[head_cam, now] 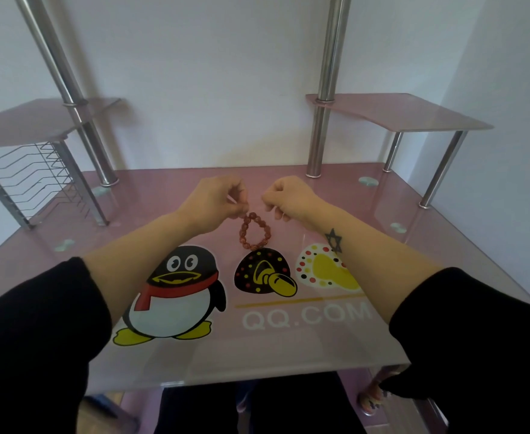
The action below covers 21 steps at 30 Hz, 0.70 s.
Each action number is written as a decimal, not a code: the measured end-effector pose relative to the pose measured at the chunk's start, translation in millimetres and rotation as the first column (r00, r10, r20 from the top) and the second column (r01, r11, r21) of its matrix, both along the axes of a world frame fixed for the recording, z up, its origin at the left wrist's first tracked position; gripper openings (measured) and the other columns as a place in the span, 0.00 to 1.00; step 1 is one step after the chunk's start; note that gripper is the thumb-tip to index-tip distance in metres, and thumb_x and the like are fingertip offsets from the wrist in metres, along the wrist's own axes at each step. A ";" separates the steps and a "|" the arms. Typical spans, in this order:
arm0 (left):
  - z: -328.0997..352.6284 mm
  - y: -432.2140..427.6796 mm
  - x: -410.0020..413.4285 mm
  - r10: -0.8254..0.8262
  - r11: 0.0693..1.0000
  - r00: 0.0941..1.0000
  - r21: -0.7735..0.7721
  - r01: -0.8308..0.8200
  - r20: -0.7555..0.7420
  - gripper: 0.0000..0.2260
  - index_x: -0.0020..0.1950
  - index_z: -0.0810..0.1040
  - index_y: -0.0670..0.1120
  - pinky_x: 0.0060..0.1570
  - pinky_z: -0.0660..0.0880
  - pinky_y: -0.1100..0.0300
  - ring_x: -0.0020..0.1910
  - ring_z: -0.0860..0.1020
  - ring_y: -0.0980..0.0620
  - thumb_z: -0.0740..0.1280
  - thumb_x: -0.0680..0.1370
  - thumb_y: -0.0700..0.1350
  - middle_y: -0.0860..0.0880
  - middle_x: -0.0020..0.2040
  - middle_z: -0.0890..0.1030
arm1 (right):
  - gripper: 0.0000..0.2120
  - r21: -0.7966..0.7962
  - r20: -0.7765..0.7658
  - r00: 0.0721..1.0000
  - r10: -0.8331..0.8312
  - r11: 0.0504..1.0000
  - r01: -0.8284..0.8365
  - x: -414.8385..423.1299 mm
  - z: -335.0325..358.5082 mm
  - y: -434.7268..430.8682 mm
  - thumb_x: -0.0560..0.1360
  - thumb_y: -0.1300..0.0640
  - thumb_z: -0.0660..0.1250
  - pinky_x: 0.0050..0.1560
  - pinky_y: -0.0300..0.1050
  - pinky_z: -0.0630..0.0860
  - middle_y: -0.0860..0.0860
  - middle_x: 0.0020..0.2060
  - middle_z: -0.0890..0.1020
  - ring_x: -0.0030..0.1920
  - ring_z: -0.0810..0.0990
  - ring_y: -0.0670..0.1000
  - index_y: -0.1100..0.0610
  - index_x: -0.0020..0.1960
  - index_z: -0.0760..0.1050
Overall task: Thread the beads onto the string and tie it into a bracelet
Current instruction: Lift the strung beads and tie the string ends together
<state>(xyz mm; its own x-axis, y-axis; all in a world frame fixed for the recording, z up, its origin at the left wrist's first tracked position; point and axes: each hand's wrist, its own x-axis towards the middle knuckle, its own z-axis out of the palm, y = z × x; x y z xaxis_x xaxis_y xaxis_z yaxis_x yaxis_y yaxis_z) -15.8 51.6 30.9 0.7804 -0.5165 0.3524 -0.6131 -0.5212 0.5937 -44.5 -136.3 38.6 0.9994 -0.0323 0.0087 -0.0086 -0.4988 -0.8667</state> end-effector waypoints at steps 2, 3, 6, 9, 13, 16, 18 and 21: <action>-1.6 3.8 1.4 0.013 1.000 1.000 -0.013 -0.014 -0.024 0.08 0.40 0.75 0.48 0.43 0.82 0.56 0.37 0.83 0.58 0.72 0.74 0.39 0.51 0.39 0.83 | 0.04 0.060 0.016 1.000 -0.027 0.998 0.026 -0.2 1.3 -6.5 0.73 0.64 0.65 0.26 0.37 0.69 0.55 0.34 0.81 0.26 0.73 0.47 0.62 0.41 0.77; -1.7 4.4 1.5 0.013 1.000 0.999 -0.020 -0.013 -0.030 0.09 0.40 0.74 0.49 0.43 0.82 0.55 0.38 0.83 0.57 0.72 0.75 0.39 0.51 0.40 0.83 | 0.04 0.072 0.021 1.000 -0.023 0.997 0.022 -0.3 1.2 -8.3 0.72 0.65 0.65 0.26 0.37 0.69 0.54 0.34 0.81 0.26 0.74 0.46 0.63 0.43 0.79; 0.6 1.1 0.0 -0.019 1.000 0.999 -0.024 0.018 -0.029 0.10 0.40 0.73 0.51 0.43 0.81 0.56 0.38 0.83 0.57 0.71 0.75 0.38 0.53 0.42 0.83 | 0.08 0.058 0.014 0.999 0.032 0.998 -0.033 -0.5 0.9 -4.7 0.72 0.67 0.66 0.26 0.36 0.71 0.53 0.35 0.82 0.26 0.75 0.45 0.60 0.48 0.81; 2.1 -3.3 -1.5 -0.040 0.999 0.999 -0.021 0.040 -0.009 0.10 0.42 0.73 0.51 0.42 0.81 0.58 0.38 0.83 0.58 0.71 0.75 0.38 0.54 0.42 0.82 | 0.09 0.069 -0.020 0.996 0.082 0.994 -0.080 0.3 1.4 0.6 0.71 0.67 0.67 0.27 0.37 0.71 0.53 0.36 0.83 0.28 0.75 0.46 0.59 0.48 0.82; 3.2 -4.1 -0.9 -0.040 0.999 0.999 -0.036 0.040 0.003 0.10 0.42 0.73 0.50 0.42 0.81 0.58 0.38 0.84 0.57 0.71 0.74 0.37 0.54 0.42 0.82 | 0.04 0.041 -0.028 0.993 0.113 0.993 -0.112 0.6 2.0 0.6 0.70 0.63 0.72 0.29 0.38 0.71 0.55 0.38 0.83 0.31 0.75 0.47 0.58 0.45 0.83; 4.1 -4.1 -1.1 -0.041 0.998 0.999 -0.039 0.041 -0.002 0.11 0.42 0.73 0.51 0.42 0.82 0.57 0.39 0.84 0.56 0.71 0.74 0.37 0.53 0.43 0.81 | 0.06 0.005 -0.003 0.993 0.114 0.993 -0.114 0.8 1.3 1.5 0.70 0.62 0.73 0.29 0.37 0.71 0.55 0.37 0.83 0.30 0.75 0.46 0.60 0.46 0.83; 4.7 -5.0 -1.7 -0.040 0.998 0.999 -0.040 0.040 0.001 0.11 0.41 0.73 0.51 0.42 0.82 0.57 0.39 0.84 0.55 0.71 0.74 0.37 0.52 0.43 0.82 | 0.05 -0.006 0.019 0.994 0.103 0.995 -0.103 0.8 0.8 2.1 0.70 0.63 0.73 0.29 0.37 0.72 0.54 0.35 0.83 0.30 0.75 0.46 0.61 0.46 0.83; 6.2 -5.5 -2.0 -0.033 0.999 0.999 -0.044 0.033 0.000 0.10 0.41 0.73 0.50 0.42 0.81 0.58 0.38 0.84 0.56 0.71 0.74 0.37 0.52 0.42 0.82 | 0.05 -0.006 0.029 0.995 0.096 0.995 -0.096 0.5 0.7 3.3 0.70 0.63 0.72 0.31 0.39 0.72 0.56 0.36 0.83 0.30 0.75 0.46 0.61 0.46 0.82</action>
<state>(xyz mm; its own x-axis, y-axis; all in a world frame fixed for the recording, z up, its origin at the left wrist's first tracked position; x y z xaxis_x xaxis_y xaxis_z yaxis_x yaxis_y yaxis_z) -17.8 46.1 37.0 0.7635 -0.5260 0.3747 -0.6290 -0.4743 0.6159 -44.0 -133.0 39.3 0.9972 0.0642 0.0381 0.0652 -0.5003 -0.8634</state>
